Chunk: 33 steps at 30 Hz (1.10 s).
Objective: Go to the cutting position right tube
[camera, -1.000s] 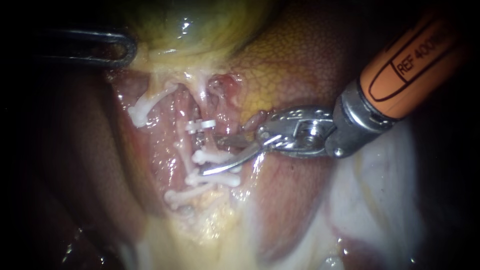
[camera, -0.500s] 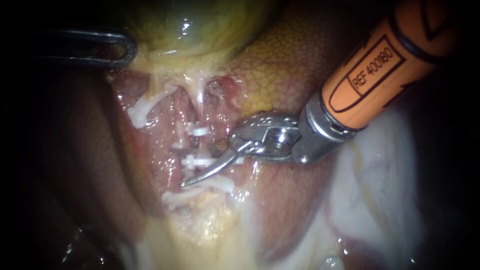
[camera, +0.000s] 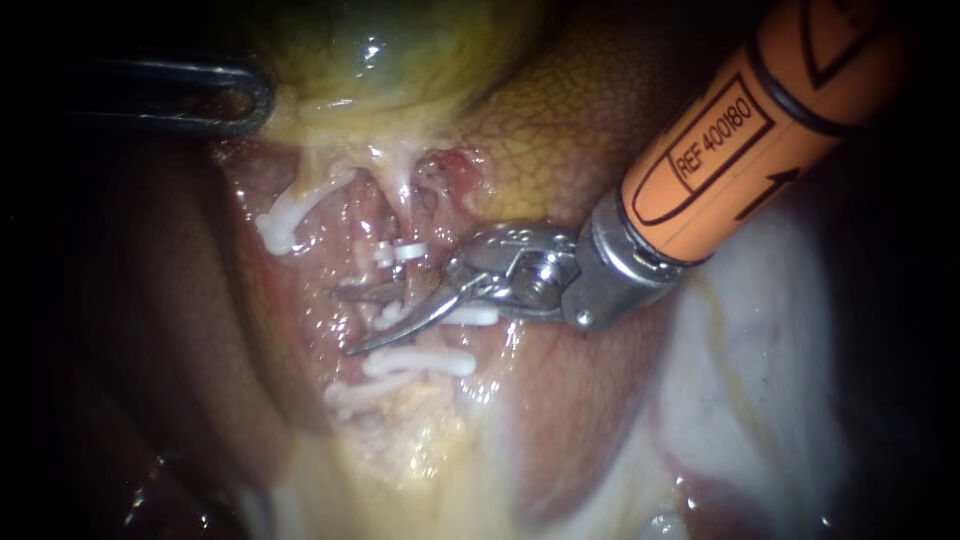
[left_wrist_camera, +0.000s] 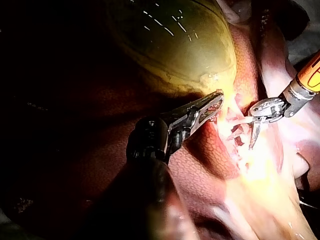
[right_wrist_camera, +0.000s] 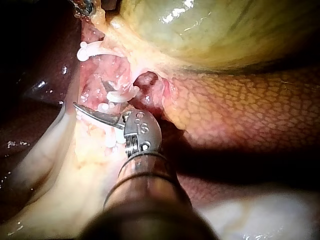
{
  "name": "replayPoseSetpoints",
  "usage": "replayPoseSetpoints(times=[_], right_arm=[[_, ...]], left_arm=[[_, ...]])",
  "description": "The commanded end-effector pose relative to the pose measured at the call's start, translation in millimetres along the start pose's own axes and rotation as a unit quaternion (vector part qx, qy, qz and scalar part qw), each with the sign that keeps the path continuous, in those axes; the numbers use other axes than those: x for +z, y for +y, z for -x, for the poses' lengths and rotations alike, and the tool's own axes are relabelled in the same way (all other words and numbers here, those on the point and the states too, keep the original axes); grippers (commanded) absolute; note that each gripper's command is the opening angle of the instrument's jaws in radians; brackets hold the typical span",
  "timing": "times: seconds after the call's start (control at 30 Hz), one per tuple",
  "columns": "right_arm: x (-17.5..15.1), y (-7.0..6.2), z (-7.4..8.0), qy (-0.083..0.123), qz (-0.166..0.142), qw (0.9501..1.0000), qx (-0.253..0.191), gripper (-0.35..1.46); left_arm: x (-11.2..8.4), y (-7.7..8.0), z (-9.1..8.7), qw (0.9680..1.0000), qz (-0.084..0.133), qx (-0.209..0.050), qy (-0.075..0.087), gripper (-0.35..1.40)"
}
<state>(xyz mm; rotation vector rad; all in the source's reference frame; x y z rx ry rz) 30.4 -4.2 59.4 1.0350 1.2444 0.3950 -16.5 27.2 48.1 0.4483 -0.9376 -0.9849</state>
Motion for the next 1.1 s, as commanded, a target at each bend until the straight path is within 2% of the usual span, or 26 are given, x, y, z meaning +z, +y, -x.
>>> replayPoseSetpoints(times=[0.03, 0.23, 0.4, 0.6, 1.1], right_arm=[[-0.1, -0.2, -0.2, 0.002, -0.001, 1.0000, 0.000, 1.08], [-0.5, -0.9, -0.9, 0.021, -0.025, 0.9994, 0.009, 1.06], [-0.6, -2.2, -1.8, 0.036, -0.053, 0.9979, 0.009, 1.05], [-0.5, -3.5, -3.0, 0.049, -0.067, 0.9965, 0.010, 1.05], [-0.7, -3.5, -3.2, 0.051, -0.069, 0.9963, 0.010, 1.05]], left_arm=[[0.0, 0.0, 0.0, 1.0000, 0.000, 0.000, 0.000, -0.35], [0.1, 0.0, 0.0, 1.0000, 0.000, 0.000, 0.000, -0.35], [0.1, 0.0, 0.0, 1.0000, 0.000, 0.000, 0.000, -0.35], [0.1, 0.0, 0.0, 1.0000, 0.000, 0.000, 0.000, -0.35], [0.1, 0.0, 0.0, 1.0000, 0.000, 0.000, 0.000, -0.35]])
